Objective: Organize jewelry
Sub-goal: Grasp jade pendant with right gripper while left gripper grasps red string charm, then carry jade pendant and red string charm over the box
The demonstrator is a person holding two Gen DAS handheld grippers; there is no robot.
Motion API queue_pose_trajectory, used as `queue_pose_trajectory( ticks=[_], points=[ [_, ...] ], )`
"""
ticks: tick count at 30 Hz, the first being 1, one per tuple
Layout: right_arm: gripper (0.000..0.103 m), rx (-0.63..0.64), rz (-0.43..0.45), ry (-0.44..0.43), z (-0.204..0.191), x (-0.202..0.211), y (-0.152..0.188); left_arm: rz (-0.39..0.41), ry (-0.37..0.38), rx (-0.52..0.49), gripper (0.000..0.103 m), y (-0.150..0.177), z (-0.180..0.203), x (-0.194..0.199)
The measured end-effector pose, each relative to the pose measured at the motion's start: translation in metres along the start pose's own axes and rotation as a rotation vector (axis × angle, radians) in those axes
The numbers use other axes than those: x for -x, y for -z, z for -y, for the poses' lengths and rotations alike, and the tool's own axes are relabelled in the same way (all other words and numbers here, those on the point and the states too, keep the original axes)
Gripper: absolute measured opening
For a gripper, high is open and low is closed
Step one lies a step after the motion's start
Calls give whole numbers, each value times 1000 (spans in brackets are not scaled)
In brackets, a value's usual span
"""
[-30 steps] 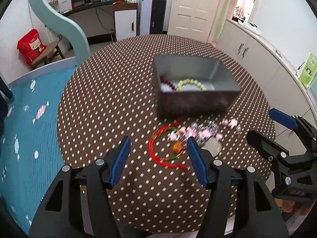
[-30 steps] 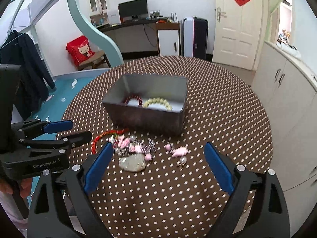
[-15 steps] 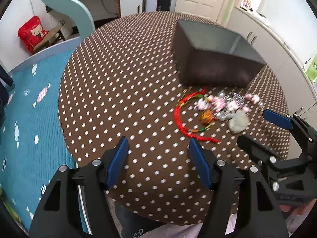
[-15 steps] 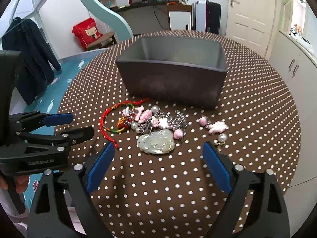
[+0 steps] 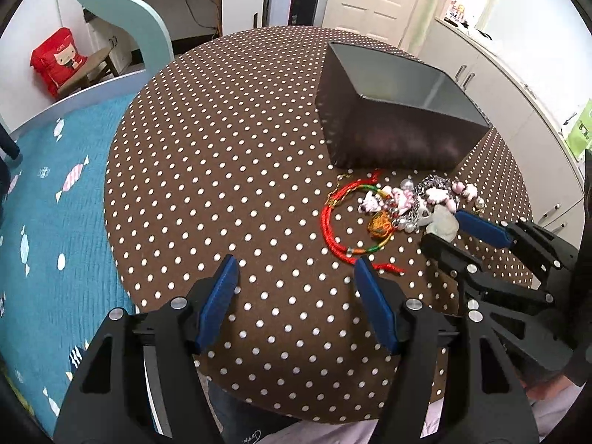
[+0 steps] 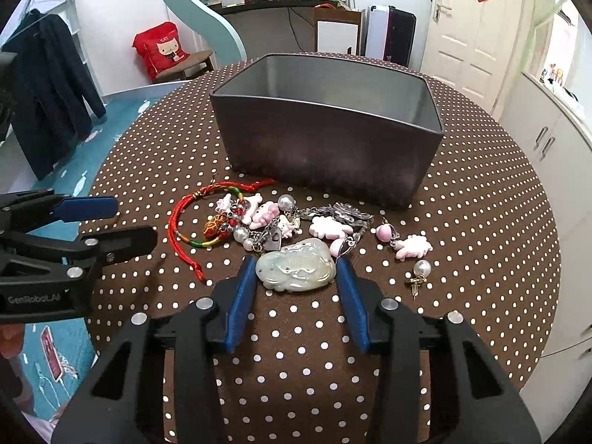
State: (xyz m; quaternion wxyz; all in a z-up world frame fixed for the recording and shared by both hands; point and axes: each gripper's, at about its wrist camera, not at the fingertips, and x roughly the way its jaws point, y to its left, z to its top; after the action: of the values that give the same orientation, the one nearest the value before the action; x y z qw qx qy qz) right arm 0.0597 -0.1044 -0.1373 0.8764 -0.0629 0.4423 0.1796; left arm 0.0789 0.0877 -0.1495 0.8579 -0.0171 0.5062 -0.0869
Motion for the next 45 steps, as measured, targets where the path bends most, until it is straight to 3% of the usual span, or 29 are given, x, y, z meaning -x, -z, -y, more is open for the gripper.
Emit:
queue_pose_trajectory(
  ticks=[8, 11, 13, 17, 19, 21, 33, 45],
  points=[
    [42, -32, 1, -16, 8, 8, -1, 21, -29, 14, 65, -18, 4, -11],
    [42, -41, 21, -16, 13, 17, 0, 16, -29, 4, 59, -26, 8, -19],
    [42, -49, 40, -10, 17, 24, -2, 9, -46, -18, 45, -28, 12, -24],
    [42, -60, 64, -8, 24, 33, -3, 26, -150, -74, 38, -30, 25, -32],
    [42, -63, 70, -11, 27, 35, -3, 20, -126, -84, 15, -30, 27, -33],
    [42, -62, 72, -11, 27, 36, -2, 23, -165, -104, 5, -31, 30, -34],
    [42, -69, 73, -26, 35, 39, -3, 24, -166, -61, 2, -28, 17, -30],
    [42, -48, 142, -10, 39, 55, -24, 182, -83, -78, 2, -49, 33, 31]
  ],
)
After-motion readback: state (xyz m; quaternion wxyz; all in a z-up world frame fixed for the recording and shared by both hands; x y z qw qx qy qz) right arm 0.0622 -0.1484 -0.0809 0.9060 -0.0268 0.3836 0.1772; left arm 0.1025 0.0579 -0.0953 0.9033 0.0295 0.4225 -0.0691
